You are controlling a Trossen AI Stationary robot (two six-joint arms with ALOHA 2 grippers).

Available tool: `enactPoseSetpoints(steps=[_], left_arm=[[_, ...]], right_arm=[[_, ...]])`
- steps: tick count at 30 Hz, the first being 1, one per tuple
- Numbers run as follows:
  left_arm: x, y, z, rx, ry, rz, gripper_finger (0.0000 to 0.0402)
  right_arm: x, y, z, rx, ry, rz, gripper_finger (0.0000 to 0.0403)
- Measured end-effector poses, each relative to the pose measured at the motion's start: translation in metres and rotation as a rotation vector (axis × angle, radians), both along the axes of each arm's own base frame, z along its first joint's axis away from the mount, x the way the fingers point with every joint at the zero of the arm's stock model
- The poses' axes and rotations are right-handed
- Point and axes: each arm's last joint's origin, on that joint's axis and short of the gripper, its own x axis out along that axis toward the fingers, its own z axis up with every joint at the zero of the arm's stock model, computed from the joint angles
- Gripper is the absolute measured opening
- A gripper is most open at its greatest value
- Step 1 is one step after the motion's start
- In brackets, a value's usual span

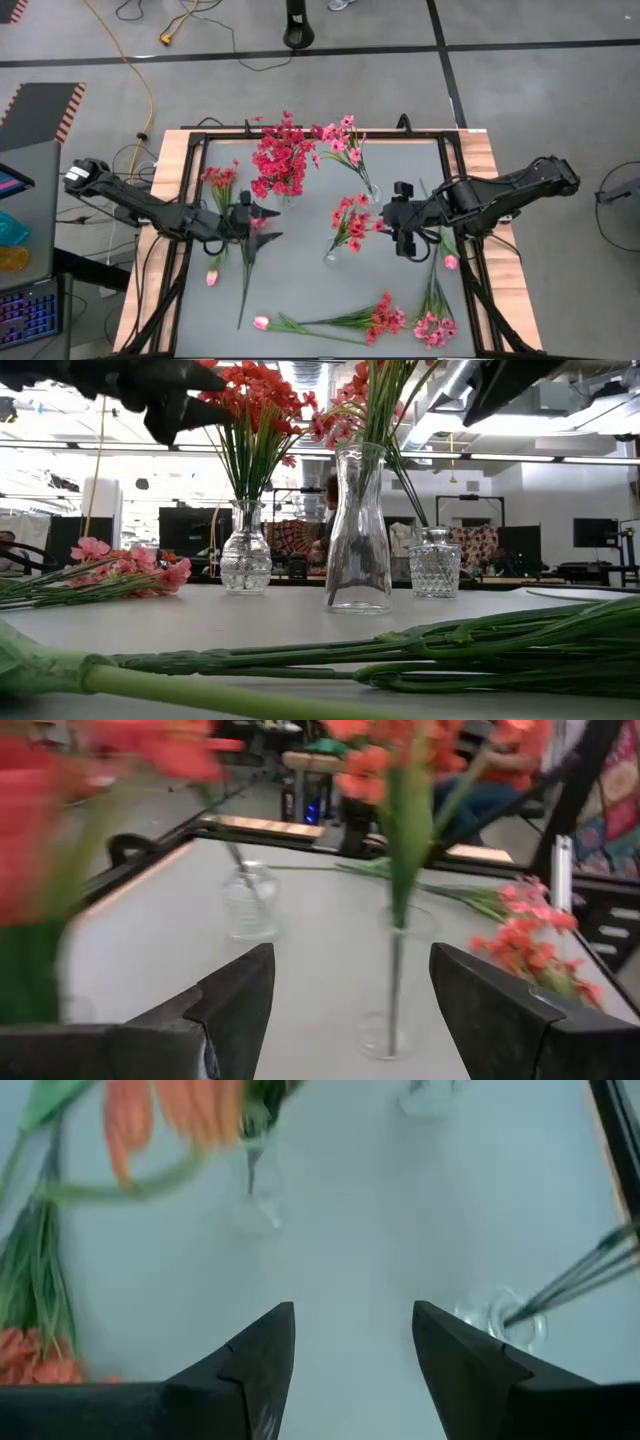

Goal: Sort flowers into vase by color
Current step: Put the bottom right orange flowers into the bottom center transparent vase

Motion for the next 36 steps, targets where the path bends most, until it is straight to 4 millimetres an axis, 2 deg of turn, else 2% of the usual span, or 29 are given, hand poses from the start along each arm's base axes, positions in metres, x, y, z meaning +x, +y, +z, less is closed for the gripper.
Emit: enactPoseSetpoints(steps=[13,22,30,36], left_arm=[[0.071,-0.082,0.011,0.042,0.082,-0.142,0.0254],[0.125,-0.133,0.002,0.049,0.127,-0.199,0.0254],[0.168,-0.162,-0.018,0.049,0.212,-0.19,0.0254],[0.199,-0.172,-0.028,0.034,0.27,-0.219,0.0254]], right_arm=[[-0.002,-0.001,-0.002,0.016,0.027,-0.034,0.023],[-0.002,0.001,-0.001,0.02,0.018,-0.029,0.023],[-0.002,0.002,-0.001,0.043,0.005,-0.049,0.023],[-0.002,0.003,-0.001,0.043,0.005,-0.048,0.023]])
